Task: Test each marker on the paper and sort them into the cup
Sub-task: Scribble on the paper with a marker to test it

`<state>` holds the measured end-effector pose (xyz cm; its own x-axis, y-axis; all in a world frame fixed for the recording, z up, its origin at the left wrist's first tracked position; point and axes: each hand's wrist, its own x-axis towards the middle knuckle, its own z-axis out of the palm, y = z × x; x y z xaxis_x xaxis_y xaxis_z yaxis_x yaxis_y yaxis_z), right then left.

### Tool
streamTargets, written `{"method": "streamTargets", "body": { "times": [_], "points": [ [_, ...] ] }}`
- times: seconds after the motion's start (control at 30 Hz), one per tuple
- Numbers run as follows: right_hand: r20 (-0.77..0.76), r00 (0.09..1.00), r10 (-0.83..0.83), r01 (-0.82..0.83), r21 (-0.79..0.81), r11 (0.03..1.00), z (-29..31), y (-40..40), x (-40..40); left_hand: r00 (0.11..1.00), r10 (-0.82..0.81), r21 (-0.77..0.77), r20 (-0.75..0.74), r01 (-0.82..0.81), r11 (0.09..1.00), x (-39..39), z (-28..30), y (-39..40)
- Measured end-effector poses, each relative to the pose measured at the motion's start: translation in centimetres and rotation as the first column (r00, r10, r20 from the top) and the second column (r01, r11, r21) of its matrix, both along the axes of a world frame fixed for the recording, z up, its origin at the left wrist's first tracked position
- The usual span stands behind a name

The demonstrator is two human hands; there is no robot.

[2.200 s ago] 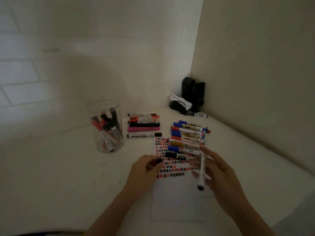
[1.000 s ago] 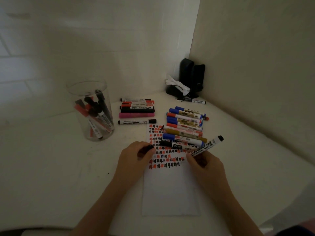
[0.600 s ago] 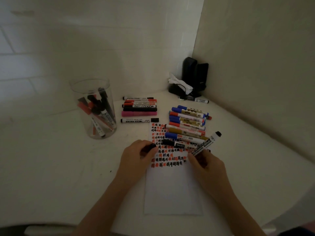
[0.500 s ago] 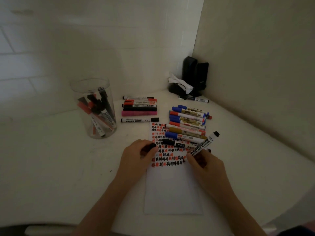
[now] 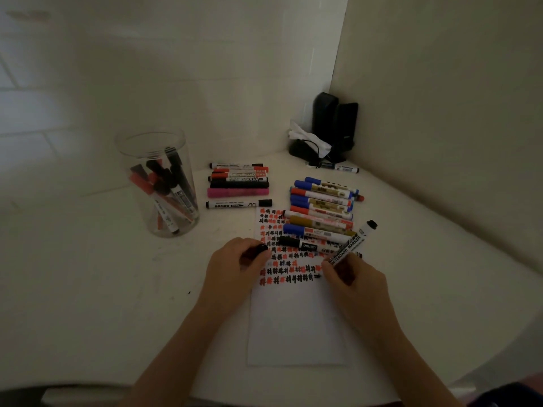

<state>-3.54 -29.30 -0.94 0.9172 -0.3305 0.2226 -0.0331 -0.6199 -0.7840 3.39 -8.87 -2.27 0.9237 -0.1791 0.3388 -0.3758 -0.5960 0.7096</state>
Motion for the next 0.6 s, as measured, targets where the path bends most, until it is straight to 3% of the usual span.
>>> {"method": "streamTargets", "body": {
  "times": [0.6],
  "points": [
    [-0.022, 1.000, -0.009, 0.010, 0.029, 1.000, 0.17, 0.14, 0.14, 1.000, -0.004, -0.003, 0.008, 0.004, 1.000, -0.07, 0.20, 0.03]
  ]
}}
